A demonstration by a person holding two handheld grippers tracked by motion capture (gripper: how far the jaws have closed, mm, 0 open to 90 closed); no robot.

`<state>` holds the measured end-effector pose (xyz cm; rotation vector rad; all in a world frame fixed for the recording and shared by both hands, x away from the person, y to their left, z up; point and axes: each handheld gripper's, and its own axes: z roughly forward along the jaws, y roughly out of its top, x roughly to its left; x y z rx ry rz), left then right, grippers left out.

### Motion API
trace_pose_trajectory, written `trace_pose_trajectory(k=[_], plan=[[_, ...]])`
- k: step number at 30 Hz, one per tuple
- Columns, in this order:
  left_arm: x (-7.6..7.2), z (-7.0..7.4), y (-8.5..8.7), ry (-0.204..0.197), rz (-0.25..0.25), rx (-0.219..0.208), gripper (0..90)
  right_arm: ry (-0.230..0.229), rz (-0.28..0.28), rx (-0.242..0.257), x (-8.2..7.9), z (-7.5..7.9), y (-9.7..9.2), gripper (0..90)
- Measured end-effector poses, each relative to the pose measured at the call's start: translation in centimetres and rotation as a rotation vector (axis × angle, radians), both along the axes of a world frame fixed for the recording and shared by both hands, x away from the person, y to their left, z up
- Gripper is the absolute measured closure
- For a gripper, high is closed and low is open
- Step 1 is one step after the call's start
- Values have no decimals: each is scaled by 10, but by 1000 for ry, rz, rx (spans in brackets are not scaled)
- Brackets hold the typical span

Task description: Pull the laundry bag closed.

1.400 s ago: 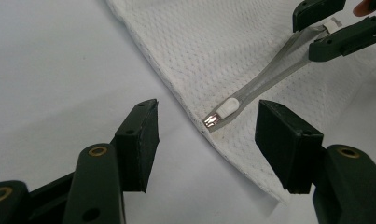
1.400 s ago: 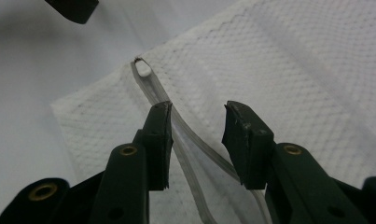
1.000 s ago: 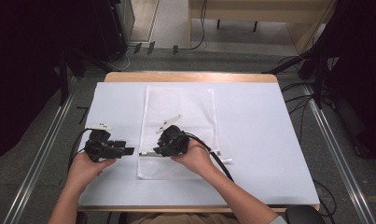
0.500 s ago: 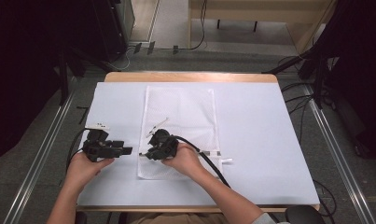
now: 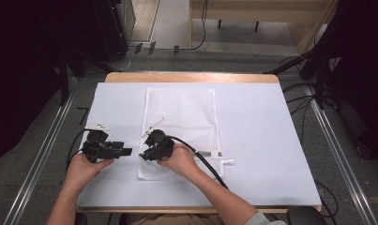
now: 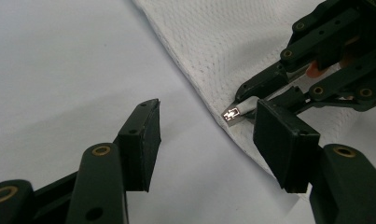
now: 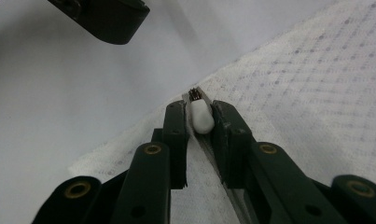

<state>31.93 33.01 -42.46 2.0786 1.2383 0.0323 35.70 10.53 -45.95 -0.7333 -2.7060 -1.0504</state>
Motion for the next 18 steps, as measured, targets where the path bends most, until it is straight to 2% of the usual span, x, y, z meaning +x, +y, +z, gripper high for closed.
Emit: trace_pose_trajectory(k=[6, 11, 14, 16, 18], plan=[[1, -1, -1, 1, -8, 4, 417, 10, 10, 10, 3, -1, 7, 800], [0, 0, 1, -2, -7, 3, 417, 3, 14, -3, 4, 0, 11, 831], [0, -1, 1, -1, -11, -1, 417, -23, 22, -11, 2, 2, 11, 871], [0, -1, 0, 0, -12, -4, 417, -22, 21, -8, 2, 3, 10, 875], [-1, 0, -2, -6, -24, -11, 415, -40, 37, -2, 2, 6, 9, 881]])
